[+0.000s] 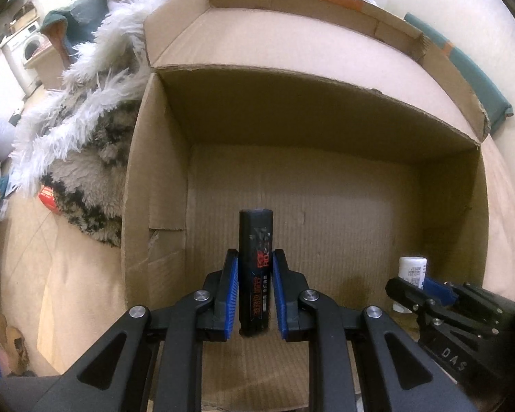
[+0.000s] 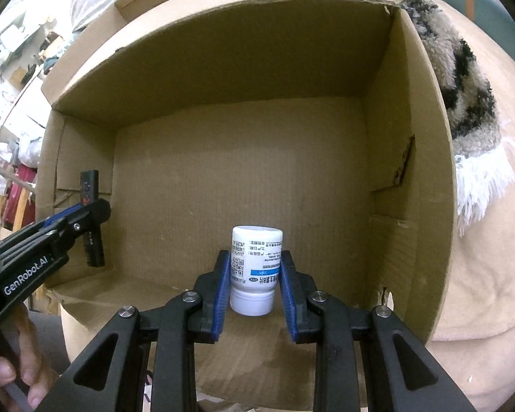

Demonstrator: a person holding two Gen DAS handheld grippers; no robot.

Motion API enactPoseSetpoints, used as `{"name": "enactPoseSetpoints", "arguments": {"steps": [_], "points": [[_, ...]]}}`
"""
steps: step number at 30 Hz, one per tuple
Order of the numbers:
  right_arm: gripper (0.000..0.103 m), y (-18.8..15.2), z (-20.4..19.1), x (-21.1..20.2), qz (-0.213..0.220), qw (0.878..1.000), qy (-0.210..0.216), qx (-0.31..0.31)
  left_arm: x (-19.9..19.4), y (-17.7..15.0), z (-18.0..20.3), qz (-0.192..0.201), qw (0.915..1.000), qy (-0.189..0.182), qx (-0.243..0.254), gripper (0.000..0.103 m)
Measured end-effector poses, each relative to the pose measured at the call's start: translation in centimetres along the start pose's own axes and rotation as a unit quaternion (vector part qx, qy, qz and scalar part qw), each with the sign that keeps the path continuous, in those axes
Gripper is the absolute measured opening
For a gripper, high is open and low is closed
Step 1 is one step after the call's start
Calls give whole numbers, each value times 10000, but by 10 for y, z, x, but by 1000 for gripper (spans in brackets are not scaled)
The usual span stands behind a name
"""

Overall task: Organize rigid objects
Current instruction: 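Carry both items into the box and open both tools to release them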

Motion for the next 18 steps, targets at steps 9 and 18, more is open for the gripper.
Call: {"name": "enactPoseSetpoints", "arguments": {"steps": [9,18], "points": [[69,14,-1,-24,541,9974,456,132,-16,3,-1,115,9999,42,1,63],[84,21,-1,-42,798,9939,743,155,-27,12,-2,246,9997,-32,-55,65]]}}
Point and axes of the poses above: each gripper's, at about its wrist camera, not at the fingertips, and x roughly the way its jaws point, z to its right, y to its top, the point moved 6 cm from there along x, roughly the way its jaws point, and after that the axes turned 5 degrees about y, right-handed, at the moved point
